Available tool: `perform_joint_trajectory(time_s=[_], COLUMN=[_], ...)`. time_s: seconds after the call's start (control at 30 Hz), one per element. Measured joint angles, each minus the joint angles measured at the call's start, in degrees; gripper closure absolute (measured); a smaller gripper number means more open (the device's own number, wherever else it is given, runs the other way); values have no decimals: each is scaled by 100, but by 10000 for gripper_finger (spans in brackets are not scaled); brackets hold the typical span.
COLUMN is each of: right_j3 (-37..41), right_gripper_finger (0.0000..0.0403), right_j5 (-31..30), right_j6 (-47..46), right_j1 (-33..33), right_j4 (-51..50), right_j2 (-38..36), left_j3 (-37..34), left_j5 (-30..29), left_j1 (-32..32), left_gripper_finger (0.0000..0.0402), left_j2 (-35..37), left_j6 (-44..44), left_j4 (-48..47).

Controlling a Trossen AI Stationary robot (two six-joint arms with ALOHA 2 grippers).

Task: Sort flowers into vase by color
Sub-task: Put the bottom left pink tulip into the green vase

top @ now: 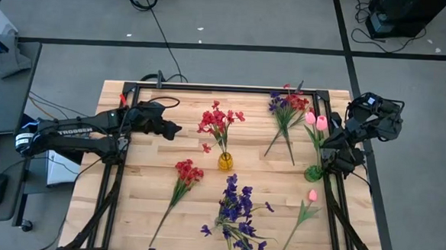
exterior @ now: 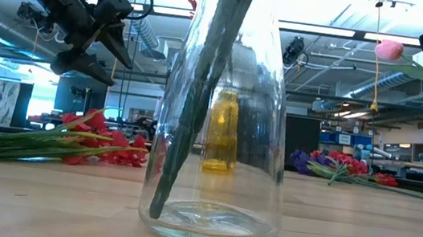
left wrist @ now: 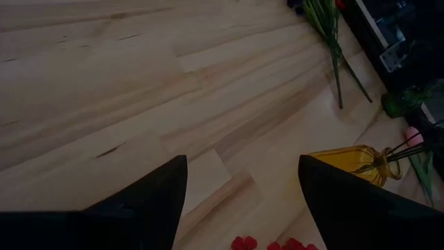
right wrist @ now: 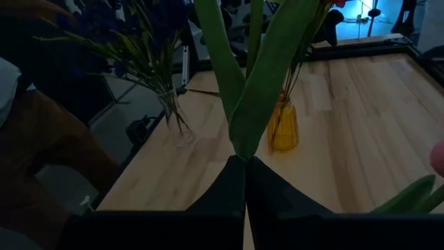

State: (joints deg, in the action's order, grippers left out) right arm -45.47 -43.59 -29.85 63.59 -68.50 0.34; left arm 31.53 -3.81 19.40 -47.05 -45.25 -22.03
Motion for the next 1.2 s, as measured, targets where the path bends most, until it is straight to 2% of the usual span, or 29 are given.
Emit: perform_joint_trajectory(time_s=[0.33, 0.73, 0.83, 0.97, 1.03, 1.13, 1.2], right_j3=[-13, -15, -15, -15, -15, -15, -17], right_gripper_finger=[389, 308, 317, 379, 393, 375, 358], right_j5=[41, 84, -6, -3, 110, 392, 421], right_j6=[3, -355, -312, -292, -294, -475, -587], right_j1=[0, 0, 0, 0, 0, 0, 0], right_j4=[40, -261, -247, -231, -179, 127, 679], right_j2=[2, 2, 2, 2, 2, 2, 2], left_j3=[0, 0, 0, 0, 0, 0, 0], left_j5=[58, 156, 155, 155, 155, 155, 221], left_j1=[-1, -1, 0, 0, -2, 0, 0], left_gripper_finger=[122, 122, 122, 122, 122, 122, 122], left_j2=[0, 1, 0, 0, 0, 0, 0], left_j6=[-2, -2, -2, -2, -2, -29, -92], left_j4=[-3, -8, -10, -10, -11, -10, 4])
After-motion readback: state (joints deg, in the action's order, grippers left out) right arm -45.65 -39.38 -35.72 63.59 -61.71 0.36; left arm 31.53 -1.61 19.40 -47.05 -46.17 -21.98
